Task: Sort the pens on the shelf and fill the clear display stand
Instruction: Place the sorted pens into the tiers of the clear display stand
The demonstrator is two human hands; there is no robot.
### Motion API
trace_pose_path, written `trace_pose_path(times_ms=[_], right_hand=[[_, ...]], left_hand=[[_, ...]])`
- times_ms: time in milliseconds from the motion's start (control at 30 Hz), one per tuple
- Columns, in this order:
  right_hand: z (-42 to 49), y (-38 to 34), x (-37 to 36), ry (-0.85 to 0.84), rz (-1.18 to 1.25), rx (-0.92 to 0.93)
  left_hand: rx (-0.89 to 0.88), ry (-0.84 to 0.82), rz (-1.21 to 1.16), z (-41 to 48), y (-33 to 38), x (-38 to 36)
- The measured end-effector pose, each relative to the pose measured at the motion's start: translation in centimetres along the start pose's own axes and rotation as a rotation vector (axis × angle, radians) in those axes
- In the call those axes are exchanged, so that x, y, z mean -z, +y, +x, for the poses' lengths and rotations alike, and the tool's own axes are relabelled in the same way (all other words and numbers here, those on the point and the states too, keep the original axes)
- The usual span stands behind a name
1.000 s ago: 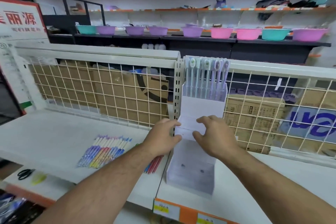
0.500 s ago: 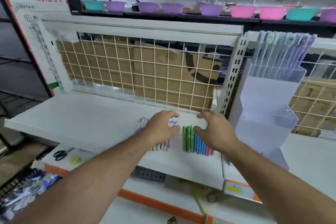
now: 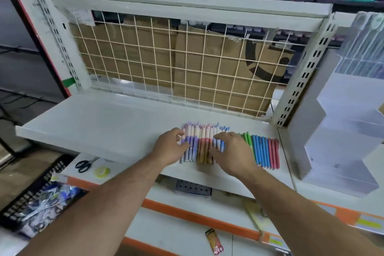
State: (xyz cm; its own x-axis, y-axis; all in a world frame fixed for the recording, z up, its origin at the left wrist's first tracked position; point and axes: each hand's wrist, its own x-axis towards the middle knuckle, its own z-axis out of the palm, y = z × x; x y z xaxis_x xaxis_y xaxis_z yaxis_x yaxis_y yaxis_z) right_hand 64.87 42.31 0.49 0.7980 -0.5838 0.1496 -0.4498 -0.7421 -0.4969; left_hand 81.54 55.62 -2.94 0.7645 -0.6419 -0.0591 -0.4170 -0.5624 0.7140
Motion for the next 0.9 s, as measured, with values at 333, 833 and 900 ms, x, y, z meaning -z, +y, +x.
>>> trace_pose_path(times_ms=[333,833,900], right_hand=[[1.7,-0.5,-1.5,0.028,0.058,-0.02],[2.6,0.6,-1.5,0.044,0.09,-0.03],[2.6,0.9,-1.5,0.047,0.096,-0.035]], left_hand=[[0.157,0.004,0.058,2.6,-0.3,-1.2],[0.227,0.053,0.219,3.8,-0.2,-1.4],[0.215,0.026,0.275,4.0,-0.3,-1.5]])
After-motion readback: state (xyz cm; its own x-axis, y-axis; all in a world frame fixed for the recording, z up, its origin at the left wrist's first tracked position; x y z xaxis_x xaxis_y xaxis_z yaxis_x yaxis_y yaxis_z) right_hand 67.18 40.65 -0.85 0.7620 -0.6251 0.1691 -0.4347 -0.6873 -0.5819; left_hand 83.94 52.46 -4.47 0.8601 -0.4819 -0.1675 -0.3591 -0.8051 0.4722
